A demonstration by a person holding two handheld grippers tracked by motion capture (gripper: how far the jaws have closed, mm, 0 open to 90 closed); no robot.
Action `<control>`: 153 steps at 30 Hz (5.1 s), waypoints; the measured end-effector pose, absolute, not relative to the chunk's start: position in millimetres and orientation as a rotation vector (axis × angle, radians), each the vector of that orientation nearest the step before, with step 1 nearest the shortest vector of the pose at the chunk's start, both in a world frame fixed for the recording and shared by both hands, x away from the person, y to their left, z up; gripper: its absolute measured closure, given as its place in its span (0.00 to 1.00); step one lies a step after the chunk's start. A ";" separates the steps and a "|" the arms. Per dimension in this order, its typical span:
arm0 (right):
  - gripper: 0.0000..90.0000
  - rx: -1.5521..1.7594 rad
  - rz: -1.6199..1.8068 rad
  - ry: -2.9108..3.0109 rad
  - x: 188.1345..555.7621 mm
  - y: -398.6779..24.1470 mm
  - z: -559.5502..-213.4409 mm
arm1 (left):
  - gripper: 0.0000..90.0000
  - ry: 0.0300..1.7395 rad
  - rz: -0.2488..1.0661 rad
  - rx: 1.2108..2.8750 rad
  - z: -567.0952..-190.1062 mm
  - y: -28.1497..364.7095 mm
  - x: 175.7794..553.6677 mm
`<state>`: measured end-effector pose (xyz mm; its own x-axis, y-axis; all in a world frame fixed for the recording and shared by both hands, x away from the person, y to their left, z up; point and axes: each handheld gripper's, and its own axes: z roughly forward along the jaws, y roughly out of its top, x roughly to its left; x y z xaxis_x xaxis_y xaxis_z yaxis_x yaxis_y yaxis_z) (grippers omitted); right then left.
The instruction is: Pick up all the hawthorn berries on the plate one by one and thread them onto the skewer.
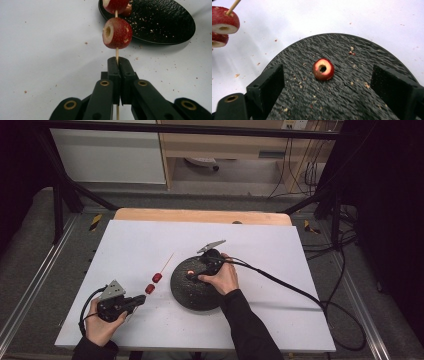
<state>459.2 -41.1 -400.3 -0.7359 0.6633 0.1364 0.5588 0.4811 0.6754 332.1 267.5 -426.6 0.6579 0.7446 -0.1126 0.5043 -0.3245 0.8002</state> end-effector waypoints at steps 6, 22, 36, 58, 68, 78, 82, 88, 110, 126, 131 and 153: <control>0.23 1.046 1.049 2.616 469.4 -31.4 -406.4 | 0.98 0.971 0.340 1.998 -427.1 267.7 332.6; 0.45 1.049 1.013 2.689 483.4 -23.4 -416.3 | 0.98 0.974 0.327 2.002 -429.3 265.8 333.4; 0.57 0.915 0.943 2.777 486.3 -14.6 -420.2 | 0.98 0.972 0.328 2.002 -428.7 267.5 333.5; 0.69 1.061 0.953 2.768 484.0 -16.8 -410.6 | 0.98 0.967 0.331 1.998 -428.1 266.7 332.6; 0.69 1.197 1.111 2.681 470.7 -35.0 -384.4 | 0.98 0.951 0.341 1.988 -425.9 262.3 329.9; 0.69 1.325 1.409 2.510 447.2 -69.5 -372.0 | 0.98 0.921 0.350 1.986 -424.7 252.4 326.4; 0.69 1.372 1.536 2.431 437.2 -81.2 -371.9 | 0.98 0.911 0.349 1.982 -425.0 246.2 324.7; 0.69 1.462 1.748 2.269 422.9 -100.8 -370.8 | 0.98 0.892 0.353 1.967 -425.2 235.1 321.9; 0.69 1.527 2.109 1.819 408.4 -132.7 -369.1 | 0.98 0.841 0.383 1.877 -433.8 187.6 306.9; 0.69 1.528 2.298 1.579 416.8 -130.0 -366.1 | 0.98 0.831 0.339 1.800 -438.3 161.9 309.6; 0.69 1.519 2.336 1.530 417.5 -132.0 -363.5 | 0.98 0.839 0.302 1.747 -438.8 150.4 314.2; 0.69 1.525 2.443 1.462 416.2 -132.3 -362.0 | 0.98 0.821 0.308 1.686 -439.2 132.4 314.7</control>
<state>416.2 -132.3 -362.0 -0.5510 0.3603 0.7527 0.4931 -0.5871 0.6420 314.7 132.4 -439.2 0.7180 0.6609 -0.2183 0.3537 -0.0764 0.9322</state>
